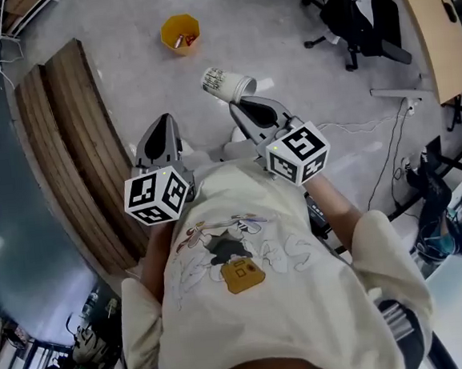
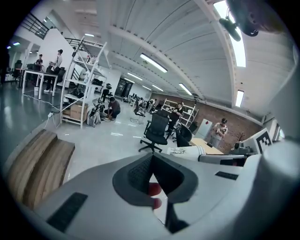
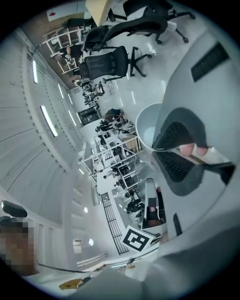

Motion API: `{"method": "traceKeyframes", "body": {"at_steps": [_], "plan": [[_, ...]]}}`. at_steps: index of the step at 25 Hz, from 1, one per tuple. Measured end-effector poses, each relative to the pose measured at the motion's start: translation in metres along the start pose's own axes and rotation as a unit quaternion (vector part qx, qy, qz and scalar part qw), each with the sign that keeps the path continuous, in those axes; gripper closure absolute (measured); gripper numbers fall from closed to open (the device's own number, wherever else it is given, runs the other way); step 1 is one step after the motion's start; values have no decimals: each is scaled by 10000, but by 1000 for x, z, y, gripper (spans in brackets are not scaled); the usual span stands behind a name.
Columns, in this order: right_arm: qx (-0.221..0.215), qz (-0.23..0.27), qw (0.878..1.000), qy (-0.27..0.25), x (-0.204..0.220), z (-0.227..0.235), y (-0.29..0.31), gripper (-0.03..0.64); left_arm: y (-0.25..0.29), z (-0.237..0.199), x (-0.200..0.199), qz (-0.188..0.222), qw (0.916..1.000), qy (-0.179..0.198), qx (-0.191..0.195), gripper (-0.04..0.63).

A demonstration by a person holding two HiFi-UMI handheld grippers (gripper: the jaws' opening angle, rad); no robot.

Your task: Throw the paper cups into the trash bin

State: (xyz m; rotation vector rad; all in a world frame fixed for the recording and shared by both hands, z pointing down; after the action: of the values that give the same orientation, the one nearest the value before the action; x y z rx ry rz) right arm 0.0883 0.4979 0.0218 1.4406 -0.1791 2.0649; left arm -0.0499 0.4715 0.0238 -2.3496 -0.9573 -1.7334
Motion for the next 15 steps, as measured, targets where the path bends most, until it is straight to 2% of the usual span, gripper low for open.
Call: {"method": "traceKeyframes", "body": {"at_steps": [4, 9, 13, 15], "plan": [[-283, 214, 9991, 220, -17, 11, -11, 591, 3, 12, -6, 132, 9996, -101, -227, 593], [-482, 263, 9984, 138, -26, 37, -15, 591, 7, 20, 6, 160, 9982, -199, -540, 592], [-400, 244, 9988, 168, -28, 57, 1, 591, 17, 13, 19, 36, 9962, -453, -745, 592], [-332, 248, 9989, 222, -31, 62, 11, 591, 24, 7, 18, -33, 9961, -441, -757, 592]]}}
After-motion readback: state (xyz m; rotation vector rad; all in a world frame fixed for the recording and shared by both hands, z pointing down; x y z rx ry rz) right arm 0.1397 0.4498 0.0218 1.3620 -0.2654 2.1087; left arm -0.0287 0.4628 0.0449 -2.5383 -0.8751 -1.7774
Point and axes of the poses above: the fingertips, and each gripper's own axes: y forward along the fingers, z to its right, x out of its underside, the point moved 1 cm from there along -y, backward along the fingers, and after that the axes turned 9 degrees about z, right-handed, at the moved point
